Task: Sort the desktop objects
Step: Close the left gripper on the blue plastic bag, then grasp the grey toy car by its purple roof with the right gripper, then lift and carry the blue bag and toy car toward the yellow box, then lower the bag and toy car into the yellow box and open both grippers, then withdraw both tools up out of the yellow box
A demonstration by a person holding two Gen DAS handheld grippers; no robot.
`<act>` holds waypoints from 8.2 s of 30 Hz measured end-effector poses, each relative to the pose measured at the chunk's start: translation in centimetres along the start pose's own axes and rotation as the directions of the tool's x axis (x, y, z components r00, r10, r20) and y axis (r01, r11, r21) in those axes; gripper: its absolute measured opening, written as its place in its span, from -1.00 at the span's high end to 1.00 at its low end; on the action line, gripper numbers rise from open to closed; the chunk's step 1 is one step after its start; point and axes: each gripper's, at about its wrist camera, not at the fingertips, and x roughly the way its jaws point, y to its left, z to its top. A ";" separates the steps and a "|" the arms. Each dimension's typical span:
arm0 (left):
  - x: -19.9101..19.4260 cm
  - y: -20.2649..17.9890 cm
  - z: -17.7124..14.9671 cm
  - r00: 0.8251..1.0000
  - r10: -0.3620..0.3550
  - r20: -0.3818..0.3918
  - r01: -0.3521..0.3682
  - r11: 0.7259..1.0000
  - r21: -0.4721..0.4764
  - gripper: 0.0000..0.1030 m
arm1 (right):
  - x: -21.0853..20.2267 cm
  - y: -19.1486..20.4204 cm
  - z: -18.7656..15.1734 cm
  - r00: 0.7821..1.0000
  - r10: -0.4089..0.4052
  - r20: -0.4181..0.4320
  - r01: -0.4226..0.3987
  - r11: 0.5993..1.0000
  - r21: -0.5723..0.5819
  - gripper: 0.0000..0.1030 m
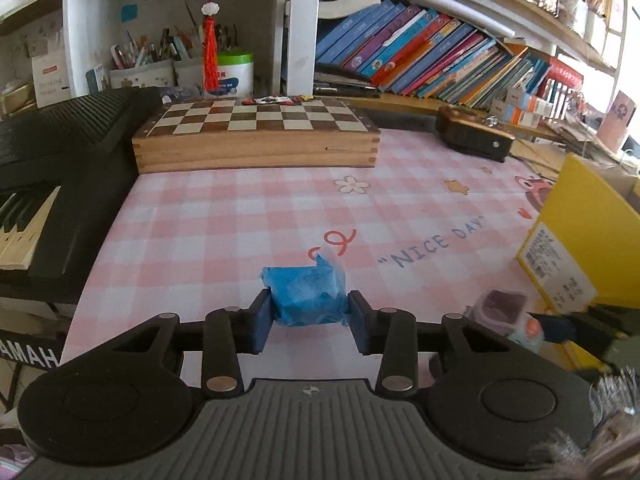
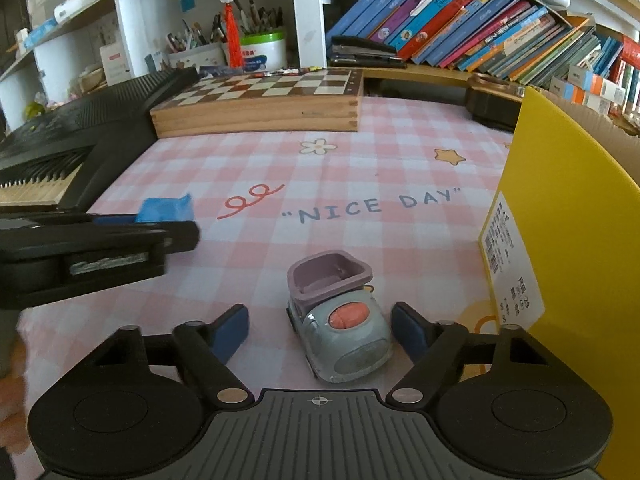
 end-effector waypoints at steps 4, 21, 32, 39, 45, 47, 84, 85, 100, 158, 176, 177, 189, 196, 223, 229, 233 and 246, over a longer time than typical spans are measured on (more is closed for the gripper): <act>-1.2 -0.2 -0.3 1.000 -0.020 0.004 0.020 1.000 0.000 0.29 | 0.1 -0.5 0.3 1.000 0.010 0.009 -0.010 1.000 0.007 0.01; -6.3 -0.2 -1.0 0.997 -0.062 0.044 0.064 0.997 -0.052 0.29 | -4.1 -0.5 0.6 0.995 0.073 0.066 -0.074 0.997 0.010 0.16; -10.9 -0.7 -2.1 0.993 -0.098 0.072 0.103 0.992 -0.070 0.30 | -8.4 -0.3 -1.0 0.989 0.120 0.083 -0.118 0.993 -0.028 0.16; -14.5 -1.4 -3.5 0.987 -0.140 0.082 0.144 0.988 -0.051 0.30 | -12.1 -0.8 -3.2 0.988 0.132 0.082 -0.130 0.991 -0.036 0.16; -16.9 -2.7 -5.0 0.979 -0.191 0.074 0.194 0.980 -0.033 0.30 | -14.7 -1.1 -5.3 0.989 0.133 0.067 -0.133 0.991 -0.006 0.16; -17.6 -3.2 -5.6 0.976 -0.206 0.072 0.209 0.978 -0.027 0.30 | -15.5 -1.1 -6.0 0.989 0.130 0.065 -0.130 0.991 -0.001 0.16; -26.4 -9.1 -12.7 0.912 -0.410 0.024 0.407 0.909 0.089 0.31 | -25.2 -3.0 -14.3 0.999 0.022 0.040 -0.026 0.994 0.107 0.16; -26.5 -9.2 -12.8 0.911 -0.412 0.025 0.408 0.908 0.090 0.31 | -25.4 -3.0 -14.4 0.999 0.021 0.041 -0.025 0.994 0.105 0.16; -27.4 -12.1 -13.5 0.875 -0.485 -0.004 0.480 0.864 0.152 0.31 | -28.6 -4.6 -17.1 0.998 -0.045 0.053 0.036 0.985 0.170 0.16; -19.0 -26.3 -1.0 0.891 -0.416 0.183 0.365 0.895 0.254 0.32 | -23.7 -20.0 -2.9 0.972 0.013 0.236 -0.006 1.000 -0.030 0.16; -6.4 -29.2 3.7 0.966 -0.260 0.004 0.253 0.943 0.217 0.32 | -11.4 -20.3 2.1 1.000 0.024 0.008 -0.018 0.892 -0.451 0.16; -5.8 -29.3 3.8 0.968 -0.252 -0.010 0.248 0.944 0.220 0.32 | -10.8 -20.1 2.3 1.000 0.020 -0.012 -0.024 0.877 -0.480 0.16; -1.7 -30.4 4.0 0.976 -0.165 -0.143 0.196 0.948 0.249 0.32 | -6.2 -18.9 2.0 0.972 -0.009 -0.234 -0.156 0.721 -0.675 0.16; -1.5 -30.7 4.0 0.979 -0.117 -0.165 0.158 0.951 0.266 0.00 | -5.6 -19.2 1.6 0.966 -0.005 -0.259 -0.180 0.705 -0.686 0.15; -14.1 -25.3 3.2 0.983 -0.034 0.182 0.031 0.999 0.018 -1.00 | -18.7 -22.3 2.7 0.970 0.135 0.203 -0.043 0.915 -0.401 -0.94; -17.6 -23.6 1.1 0.971 0.004 0.241 0.006 0.999 -0.042 -1.00 | -20.8 -22.4 1.0 0.959 0.076 0.275 -0.006 0.969 -0.249 -0.95; -19.5 -22.7 -0.2 0.964 0.056 0.261 -0.043 0.998 -0.054 -1.00 | -21.9 -21.9 -0.4 0.956 0.045 0.291 0.001 0.987 -0.158 -0.99; -24.6 -19.2 -6.7 0.955 0.097 0.279 -0.057 0.987 -0.148 -1.00 | -25.3 -16.5 -7.6 0.963 -0.047 0.266 0.046 0.999 0.007 -1.00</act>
